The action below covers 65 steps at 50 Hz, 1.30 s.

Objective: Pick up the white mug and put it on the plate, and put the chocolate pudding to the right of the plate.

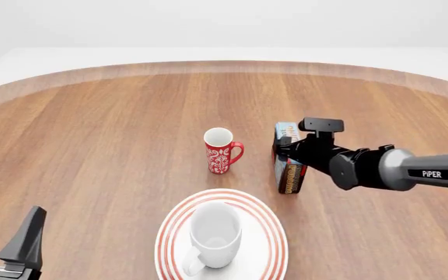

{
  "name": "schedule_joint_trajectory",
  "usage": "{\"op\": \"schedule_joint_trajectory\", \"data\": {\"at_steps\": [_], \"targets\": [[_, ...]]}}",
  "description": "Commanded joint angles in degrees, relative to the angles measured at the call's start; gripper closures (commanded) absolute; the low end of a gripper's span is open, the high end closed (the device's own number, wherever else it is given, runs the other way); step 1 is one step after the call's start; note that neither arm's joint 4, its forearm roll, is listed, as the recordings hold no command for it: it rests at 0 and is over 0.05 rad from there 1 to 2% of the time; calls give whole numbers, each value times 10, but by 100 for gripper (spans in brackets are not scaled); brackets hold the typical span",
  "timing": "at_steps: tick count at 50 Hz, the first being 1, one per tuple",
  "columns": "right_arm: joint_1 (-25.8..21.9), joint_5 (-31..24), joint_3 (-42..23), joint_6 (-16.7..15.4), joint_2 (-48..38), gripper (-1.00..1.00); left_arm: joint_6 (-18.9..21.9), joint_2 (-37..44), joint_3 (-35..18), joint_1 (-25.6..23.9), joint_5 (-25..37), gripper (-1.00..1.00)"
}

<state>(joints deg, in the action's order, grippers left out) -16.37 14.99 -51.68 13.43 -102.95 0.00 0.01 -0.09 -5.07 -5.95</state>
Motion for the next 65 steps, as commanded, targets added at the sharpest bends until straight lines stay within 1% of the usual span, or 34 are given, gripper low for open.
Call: {"op": "schedule_joint_trajectory", "data": {"at_steps": [1, 30, 48, 49, 65], "targets": [[2, 3, 4, -5, -14, -100, 0, 0, 0, 0, 0, -100], [12, 4, 10, -20, -40, -100, 0, 0, 0, 0, 0, -100], [16, 1, 11, -22, -55, -100, 0, 0, 0, 0, 0, -100], [17, 2, 11, -23, -55, 100, 0, 0, 0, 0, 0, -100], [30, 3, 21, -26, -38, 100, -1, 0, 0, 0, 0, -100]]}}
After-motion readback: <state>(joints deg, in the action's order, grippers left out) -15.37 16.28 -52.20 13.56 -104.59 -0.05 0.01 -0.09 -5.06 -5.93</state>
